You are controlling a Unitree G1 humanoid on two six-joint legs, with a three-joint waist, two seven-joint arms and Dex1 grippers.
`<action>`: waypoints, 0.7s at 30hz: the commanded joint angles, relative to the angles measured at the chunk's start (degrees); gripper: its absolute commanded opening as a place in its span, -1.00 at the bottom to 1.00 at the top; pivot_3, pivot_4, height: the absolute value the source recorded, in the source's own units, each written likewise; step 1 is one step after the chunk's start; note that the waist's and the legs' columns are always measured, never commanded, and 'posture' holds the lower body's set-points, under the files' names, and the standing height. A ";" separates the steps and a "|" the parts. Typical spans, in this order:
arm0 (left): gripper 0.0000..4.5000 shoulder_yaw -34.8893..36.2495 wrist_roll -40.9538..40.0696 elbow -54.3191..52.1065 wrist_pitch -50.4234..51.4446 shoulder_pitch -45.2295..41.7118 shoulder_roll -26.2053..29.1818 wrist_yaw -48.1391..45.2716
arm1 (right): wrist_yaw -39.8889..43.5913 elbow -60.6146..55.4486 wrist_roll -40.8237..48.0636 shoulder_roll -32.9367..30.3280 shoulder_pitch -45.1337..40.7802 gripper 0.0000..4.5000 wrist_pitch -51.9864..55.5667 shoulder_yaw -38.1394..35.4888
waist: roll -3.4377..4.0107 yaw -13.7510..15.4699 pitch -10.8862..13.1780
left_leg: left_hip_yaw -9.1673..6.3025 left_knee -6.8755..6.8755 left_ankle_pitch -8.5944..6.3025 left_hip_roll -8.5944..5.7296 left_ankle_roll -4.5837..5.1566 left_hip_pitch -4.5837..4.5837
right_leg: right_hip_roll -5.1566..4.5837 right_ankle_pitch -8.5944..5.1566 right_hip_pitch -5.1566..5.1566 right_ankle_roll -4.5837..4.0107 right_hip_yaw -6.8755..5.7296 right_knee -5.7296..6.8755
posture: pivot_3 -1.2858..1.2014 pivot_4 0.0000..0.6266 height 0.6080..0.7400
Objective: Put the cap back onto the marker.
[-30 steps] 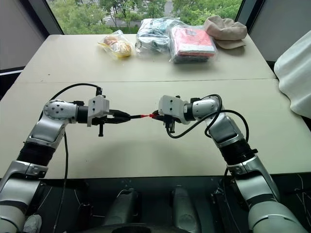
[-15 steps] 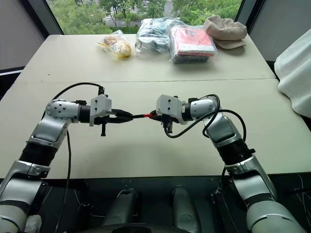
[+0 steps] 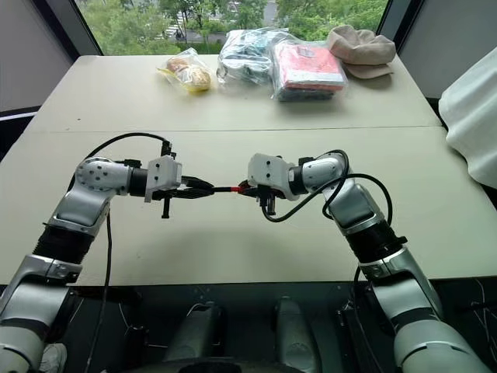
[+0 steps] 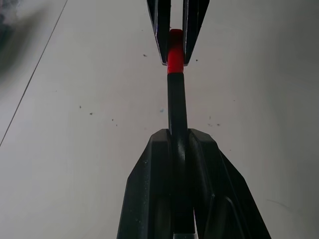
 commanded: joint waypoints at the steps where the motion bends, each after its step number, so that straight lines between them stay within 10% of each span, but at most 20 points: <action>1: -1.00 0.06 0.27 0.37 -2.35 -2.35 -0.96 0.34 | 1.20 -3.65 1.44 1.41 -2.12 -0.97 -0.23 1.52 | 0.00 0.00 0.00 | 0.00 0.00 0.00 0.00 0.00 0.00 | 0.00 0.00 0.00 0.00 0.00 0.00 | 0.03 -0.52 1.00; 21: -1.00 0.14 0.61 2.16 -5.40 -5.49 -4.35 0.44 | 2.96 -6.62 1.54 5.44 -4.77 -0.97 1.23 4.82 | 0.00 -0.04 0.00 | -0.01 0.02 0.00 0.00 0.00 0.00 | 0.00 0.00 0.00 0.00 -0.01 0.02 | 0.03 -0.52 1.00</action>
